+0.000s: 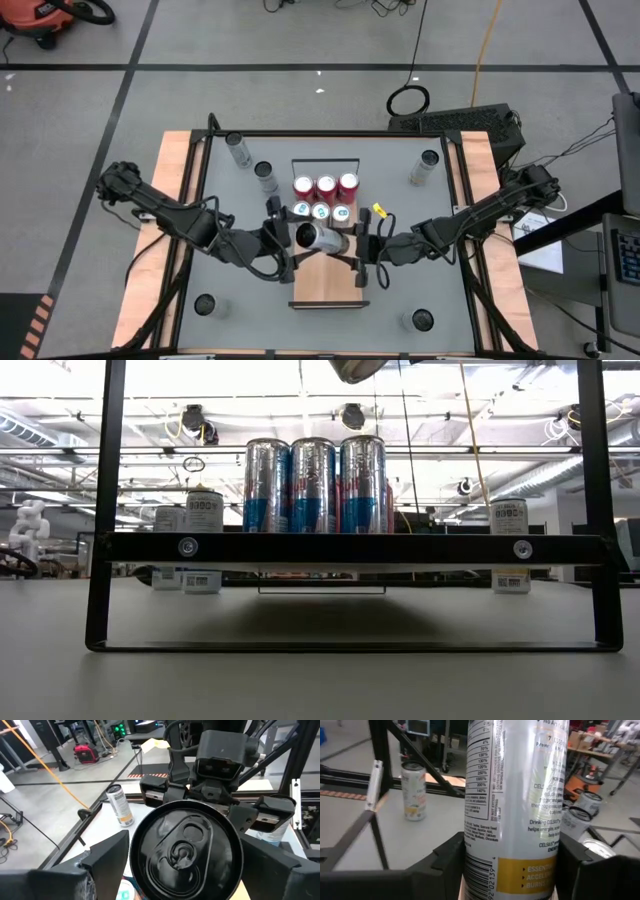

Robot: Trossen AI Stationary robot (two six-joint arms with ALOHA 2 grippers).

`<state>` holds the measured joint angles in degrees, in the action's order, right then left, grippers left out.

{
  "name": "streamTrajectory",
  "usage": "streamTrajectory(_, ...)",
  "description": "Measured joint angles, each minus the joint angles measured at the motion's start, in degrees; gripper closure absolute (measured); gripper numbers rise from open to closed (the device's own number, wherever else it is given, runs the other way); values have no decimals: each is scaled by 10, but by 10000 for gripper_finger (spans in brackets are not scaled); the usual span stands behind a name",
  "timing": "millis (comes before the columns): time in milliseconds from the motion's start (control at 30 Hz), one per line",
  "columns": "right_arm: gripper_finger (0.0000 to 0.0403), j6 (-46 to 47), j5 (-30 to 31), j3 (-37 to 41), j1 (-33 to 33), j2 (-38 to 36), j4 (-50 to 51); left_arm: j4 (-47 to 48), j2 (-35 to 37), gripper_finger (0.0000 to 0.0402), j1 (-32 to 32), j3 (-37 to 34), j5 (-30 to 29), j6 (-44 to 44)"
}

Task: Place canned beverage on shelf
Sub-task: Put the middle white-yellow soda can on the shelf

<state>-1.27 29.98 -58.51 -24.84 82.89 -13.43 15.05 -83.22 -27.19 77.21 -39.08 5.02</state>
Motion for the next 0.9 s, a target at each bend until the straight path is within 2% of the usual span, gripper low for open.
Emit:
streamTrajectory(300,222,12,-23,0,0,0,-1,3,17,76,-16,0,-7,-23)
streamTrajectory(600,222,33,-107,0,10,0,-27,14,31,76,-42,0,-2,-76)
streamTrajectory(900,221,46,-229,-1,39,0,-57,48,35,76,-46,0,63,-86)
